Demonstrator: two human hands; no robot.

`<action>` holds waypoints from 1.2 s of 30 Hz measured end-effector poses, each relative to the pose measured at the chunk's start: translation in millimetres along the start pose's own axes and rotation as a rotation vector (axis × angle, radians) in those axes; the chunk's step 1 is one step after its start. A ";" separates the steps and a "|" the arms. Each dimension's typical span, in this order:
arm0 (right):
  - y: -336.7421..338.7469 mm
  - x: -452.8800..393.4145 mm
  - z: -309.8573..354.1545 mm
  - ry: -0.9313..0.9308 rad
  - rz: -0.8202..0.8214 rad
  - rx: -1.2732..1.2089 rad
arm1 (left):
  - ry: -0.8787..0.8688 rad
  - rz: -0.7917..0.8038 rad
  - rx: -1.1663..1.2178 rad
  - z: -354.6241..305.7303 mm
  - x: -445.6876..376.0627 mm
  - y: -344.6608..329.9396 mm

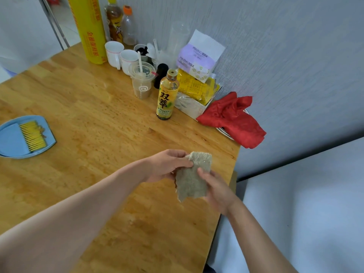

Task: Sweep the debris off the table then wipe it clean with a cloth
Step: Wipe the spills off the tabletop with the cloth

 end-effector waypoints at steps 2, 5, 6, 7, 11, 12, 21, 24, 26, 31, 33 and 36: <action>10.3 -1.7 -5.9 0.002 -0.118 -0.038 | -0.010 -0.161 -0.306 -3.7 -7.9 10.5; 60.7 3.8 -0.1 0.071 -0.510 -0.012 | 0.008 -0.431 -0.656 -10.6 -13.0 38.3; 82.1 8.1 9.3 0.115 -0.652 0.084 | 0.037 -0.479 -0.746 -10.8 -16.4 49.3; 102.9 12.2 21.4 0.159 -0.797 0.232 | 0.091 -0.504 -0.853 -9.4 -21.2 60.5; 138.0 -16.1 59.0 0.269 -1.012 0.856 | 0.375 -0.515 -1.080 2.8 -36.5 94.1; 138.4 -35.8 58.4 0.259 -0.984 0.975 | 0.417 -0.519 -1.075 4.0 -40.0 99.5; 17.3 -99.1 28.7 0.331 -0.361 1.517 | 0.484 -0.492 -1.110 1.8 -42.9 104.0; 104.9 -86.0 52.9 0.238 -0.710 1.371 | 0.491 -0.483 -1.118 1.3 -42.7 102.7; 147.3 -78.8 64.1 0.231 -0.858 1.180 | 0.506 -0.477 -1.130 1.4 -43.5 103.2; 96.3 -93.8 52.3 0.296 -0.939 1.111 | 0.539 -0.464 -1.135 1.7 -49.9 106.3; 45.6 -110.3 37.3 0.356 -0.744 1.179 | 0.533 -0.461 -1.134 3.2 -50.6 106.6; 23.1 -121.2 32.1 0.331 -0.563 1.248 | 0.483 -0.490 -1.071 2.7 -47.3 111.8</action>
Point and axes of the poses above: each hand's wrist, its own x-axis away from the middle knuckle, its own y-axis out of the back of the hand, z = x × y, the point moved 6 cm from there along -x, towards the middle knuckle, and after that the axes turned 2 degrees about -y, right-handed, at the moved point
